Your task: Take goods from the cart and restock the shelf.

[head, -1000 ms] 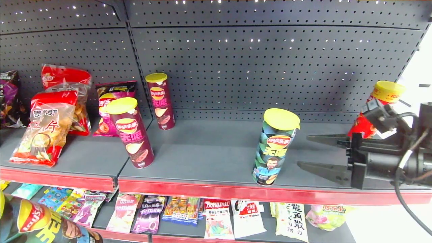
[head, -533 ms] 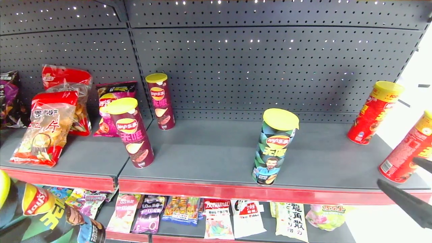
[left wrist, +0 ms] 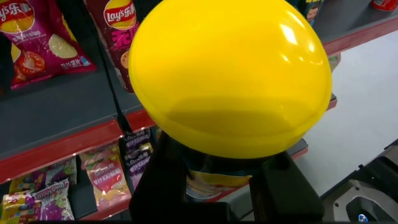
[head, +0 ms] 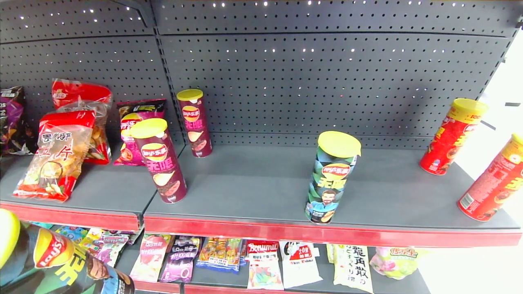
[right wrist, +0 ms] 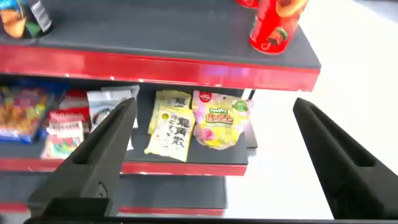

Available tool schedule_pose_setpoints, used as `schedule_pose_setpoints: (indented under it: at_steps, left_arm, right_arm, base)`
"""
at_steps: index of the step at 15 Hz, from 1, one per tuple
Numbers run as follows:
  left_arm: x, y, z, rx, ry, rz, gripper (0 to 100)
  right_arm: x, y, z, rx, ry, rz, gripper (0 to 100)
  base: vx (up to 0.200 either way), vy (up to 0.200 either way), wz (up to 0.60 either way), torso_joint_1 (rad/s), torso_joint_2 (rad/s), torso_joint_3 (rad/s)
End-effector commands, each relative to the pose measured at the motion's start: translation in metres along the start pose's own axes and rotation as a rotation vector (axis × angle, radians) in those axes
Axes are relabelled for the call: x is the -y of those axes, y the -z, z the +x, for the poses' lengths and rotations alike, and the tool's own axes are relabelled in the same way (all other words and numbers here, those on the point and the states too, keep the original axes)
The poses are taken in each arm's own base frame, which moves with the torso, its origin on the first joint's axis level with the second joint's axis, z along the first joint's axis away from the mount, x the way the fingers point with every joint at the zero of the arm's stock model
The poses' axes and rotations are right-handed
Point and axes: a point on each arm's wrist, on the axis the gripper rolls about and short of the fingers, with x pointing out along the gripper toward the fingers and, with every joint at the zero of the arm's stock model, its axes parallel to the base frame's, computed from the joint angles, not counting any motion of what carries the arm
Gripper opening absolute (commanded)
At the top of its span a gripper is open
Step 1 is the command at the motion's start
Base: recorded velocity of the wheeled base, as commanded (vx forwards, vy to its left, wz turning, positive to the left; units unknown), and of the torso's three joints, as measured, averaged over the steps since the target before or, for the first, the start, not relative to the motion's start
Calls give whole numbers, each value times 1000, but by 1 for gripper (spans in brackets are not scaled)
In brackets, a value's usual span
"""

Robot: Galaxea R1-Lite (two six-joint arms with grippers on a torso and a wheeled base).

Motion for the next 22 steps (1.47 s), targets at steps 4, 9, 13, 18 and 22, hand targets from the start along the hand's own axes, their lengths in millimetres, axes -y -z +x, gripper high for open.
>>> schedule_pose_setpoints:
  at_steps: [4,9,13,18,22]
  left_arm:
    - [0,1,1,45,-3,-32,0]
    - [-1,2,2,54,-4,-32,0]
    - [1,5,0,63,-5,-29,0]
    - [3,11,-4,69,-3,-26,0]
    - [3,13,-2,60,-3,-30,0]
  right_arm:
    - [-3,6,4,130,-74,48,100]
    - [-4,7,5,75,44,31,100]
    - [-5,11,-4,209,-43,44,100]
    - [-6,11,-4,211,-78,45,100]
    - [-6,11,-4,210,-78,52,100]
  base:
    - [0,0,0,0,0,0]
    - [0,0,0,0,0,0]
    - [0,0,0,0,0,0]
    - [0,0,0,0,0,0]
    - [0,0,-150,2,1,2]
